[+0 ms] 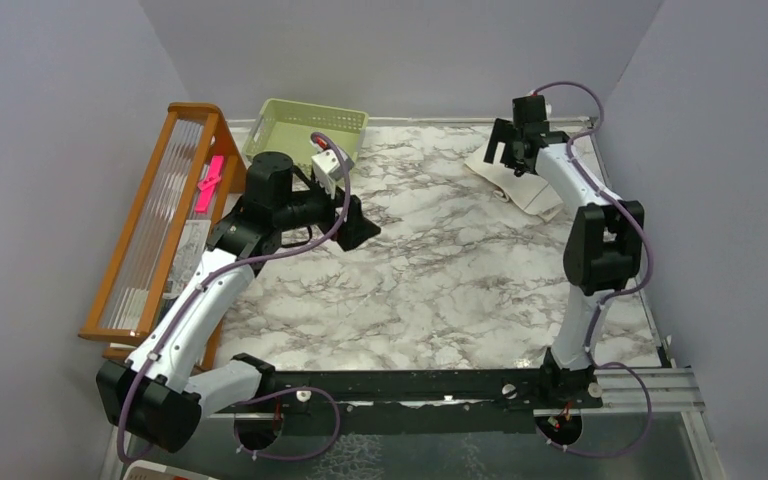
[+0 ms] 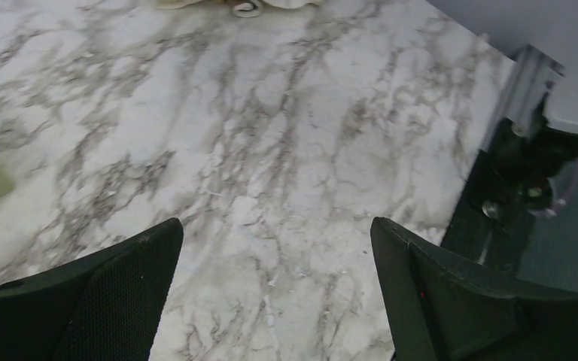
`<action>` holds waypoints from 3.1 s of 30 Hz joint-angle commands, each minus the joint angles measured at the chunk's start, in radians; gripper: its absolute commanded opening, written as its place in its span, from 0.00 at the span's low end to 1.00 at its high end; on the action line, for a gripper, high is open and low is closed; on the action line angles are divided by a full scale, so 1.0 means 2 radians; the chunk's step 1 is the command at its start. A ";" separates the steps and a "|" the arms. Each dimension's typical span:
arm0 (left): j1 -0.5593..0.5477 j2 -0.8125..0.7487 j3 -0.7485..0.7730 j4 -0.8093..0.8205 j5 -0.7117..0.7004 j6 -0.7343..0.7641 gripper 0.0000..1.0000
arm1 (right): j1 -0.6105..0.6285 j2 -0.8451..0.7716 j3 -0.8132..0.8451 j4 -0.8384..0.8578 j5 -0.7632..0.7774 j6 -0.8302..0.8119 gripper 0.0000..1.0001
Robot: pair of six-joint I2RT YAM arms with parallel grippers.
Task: Roll the towels
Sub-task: Pick up the towel at the corner of the board, then place the towel at the center of the board.
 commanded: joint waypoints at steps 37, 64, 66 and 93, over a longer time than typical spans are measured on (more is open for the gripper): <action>-0.008 0.097 0.023 0.212 -0.428 -0.136 1.00 | -0.011 -0.025 -0.019 0.021 -0.089 -0.034 0.01; -0.013 -0.172 -0.181 0.159 -0.259 -0.132 1.00 | 0.202 -0.097 0.367 -0.075 -0.374 0.060 0.01; -0.013 -0.178 -0.187 0.149 -0.267 -0.130 1.00 | 0.202 -0.114 0.342 -0.075 -0.368 0.052 0.01; -0.013 -0.064 -0.191 0.018 -0.383 -0.216 1.00 | 0.263 -0.235 -0.260 0.010 -0.115 -0.039 0.82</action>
